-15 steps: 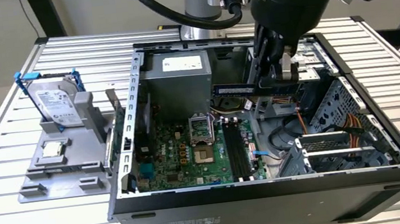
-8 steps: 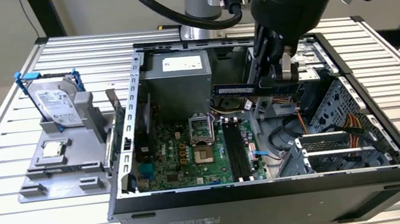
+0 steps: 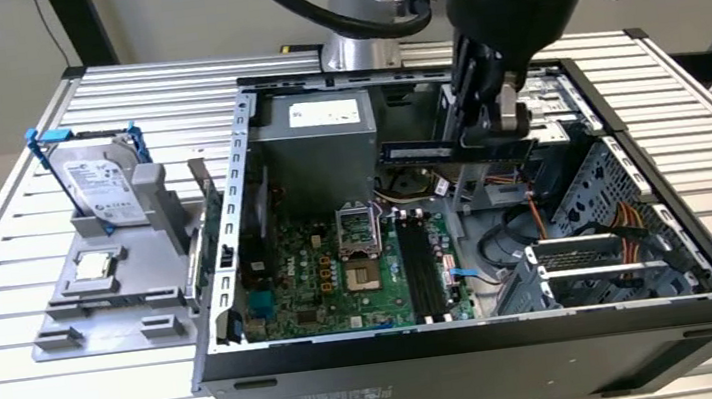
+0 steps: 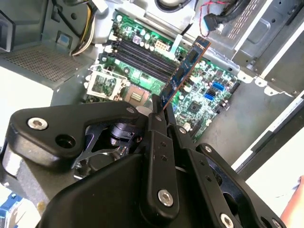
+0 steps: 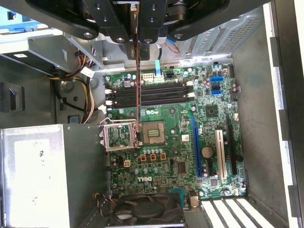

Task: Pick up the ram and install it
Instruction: 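Insert the ram into the slot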

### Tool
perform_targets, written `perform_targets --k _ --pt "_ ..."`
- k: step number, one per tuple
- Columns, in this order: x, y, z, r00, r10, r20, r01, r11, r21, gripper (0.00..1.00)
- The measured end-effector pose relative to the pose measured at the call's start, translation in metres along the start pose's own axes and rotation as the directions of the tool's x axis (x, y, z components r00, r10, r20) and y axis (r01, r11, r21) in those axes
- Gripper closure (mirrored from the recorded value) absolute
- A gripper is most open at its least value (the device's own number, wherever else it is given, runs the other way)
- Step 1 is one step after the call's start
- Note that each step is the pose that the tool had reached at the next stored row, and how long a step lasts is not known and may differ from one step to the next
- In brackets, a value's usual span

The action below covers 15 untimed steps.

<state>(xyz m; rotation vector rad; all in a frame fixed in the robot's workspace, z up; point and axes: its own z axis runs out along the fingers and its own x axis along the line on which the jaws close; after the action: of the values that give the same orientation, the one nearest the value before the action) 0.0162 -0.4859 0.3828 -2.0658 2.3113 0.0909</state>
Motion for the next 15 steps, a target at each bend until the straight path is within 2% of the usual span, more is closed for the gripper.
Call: perform_targets --k 5,15 --pt "-0.0073 -0.0035 0.0005 1.0000 0.000 -0.0005 0.000 1.0000 0.0000 1.00" --pt "-0.0084 -0.0036 0.0006 1.0000 0.000 -0.0005 0.000 1.0000 0.0001 1.00"
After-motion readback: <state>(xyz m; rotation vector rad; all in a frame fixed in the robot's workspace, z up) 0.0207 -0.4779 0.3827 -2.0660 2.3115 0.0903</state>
